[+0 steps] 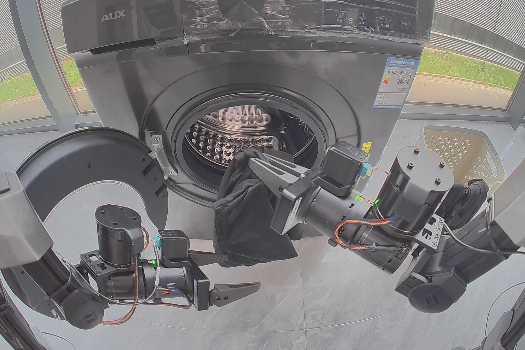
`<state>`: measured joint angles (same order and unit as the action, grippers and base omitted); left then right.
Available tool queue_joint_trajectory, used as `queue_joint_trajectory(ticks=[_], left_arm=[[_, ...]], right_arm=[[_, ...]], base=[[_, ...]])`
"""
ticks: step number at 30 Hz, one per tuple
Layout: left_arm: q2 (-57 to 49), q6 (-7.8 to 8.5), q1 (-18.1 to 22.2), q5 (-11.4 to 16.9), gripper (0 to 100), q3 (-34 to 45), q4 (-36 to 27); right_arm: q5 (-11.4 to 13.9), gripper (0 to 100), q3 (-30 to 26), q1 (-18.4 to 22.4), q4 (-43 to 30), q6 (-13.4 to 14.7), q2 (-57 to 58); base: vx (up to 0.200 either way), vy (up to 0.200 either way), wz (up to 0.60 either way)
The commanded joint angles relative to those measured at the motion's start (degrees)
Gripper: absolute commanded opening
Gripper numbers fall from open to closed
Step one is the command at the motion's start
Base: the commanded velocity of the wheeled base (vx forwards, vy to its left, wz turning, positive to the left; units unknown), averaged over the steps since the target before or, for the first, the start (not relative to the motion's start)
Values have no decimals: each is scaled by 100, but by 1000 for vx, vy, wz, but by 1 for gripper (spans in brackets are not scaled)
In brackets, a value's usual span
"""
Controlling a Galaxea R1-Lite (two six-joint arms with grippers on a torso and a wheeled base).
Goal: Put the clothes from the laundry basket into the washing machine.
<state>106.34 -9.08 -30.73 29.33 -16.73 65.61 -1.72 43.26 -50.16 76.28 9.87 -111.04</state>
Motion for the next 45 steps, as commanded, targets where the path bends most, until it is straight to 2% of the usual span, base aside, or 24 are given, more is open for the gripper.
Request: queue_joint_trajectory(ticks=[1, 2, 3, 5, 11, 15, 24, 26, 31, 37, 41, 45], left_arm=[[212, 3, 23, -50, 100, -129, 22], [212, 3, 23, -50, 100, -129, 22], [282, -23, 32, -244, 100, -296, 48], [335, -120, 32, -367, 100, -393, 101], [273, -524, -64, -419, 100, -410, 646], [124, -568, -126, -419, 100, -252, 945], [-509, -630, -354, -331, 100, -85, 1042], [-632, -691, -363, -314, 100, -103, 1042], [-632, -709, -390, -305, 100, -76, 1244], [-535, -981, -557, -270, 100, 3, 1586], [-236, -990, -557, -323, 100, -85, 1666], [80, -973, -548, -349, 100, -129, 2096]], right_arm=[[-4, 0, 7, -11, 1, -3, 13], [-4, 0, 7, -11, 1, -3, 13], [-4, 0, 7, -11, 10, -3, 13], [-4, 0, 7, -11, 19, -3, 13], [-4, 0, -2, -11, 19, -12, 13], [-4, 0, 7, -11, 19, -12, 4], [-4, 0, 42, 15, 19, -12, -93], [-101, 0, 51, 15, 19, -21, -137], [-188, 0, 94, 33, 19, -21, -172], [-188, 0, 121, 42, 19, -12, -216], [-188, 0, 165, 33, 19, -12, -277], [-197, 0, 174, -2, 19, -21, -277]], base=[[0, 0, 0], [0, 0, 0], [0, 0, 0], [0, 0, 0], [0, 0, 0], [0, 0, 0], [0, 0, 0], [0, 0, 0], [0, 0, 0], [0, 0, 0], [0, 0, 0], [0, 0, 0]])
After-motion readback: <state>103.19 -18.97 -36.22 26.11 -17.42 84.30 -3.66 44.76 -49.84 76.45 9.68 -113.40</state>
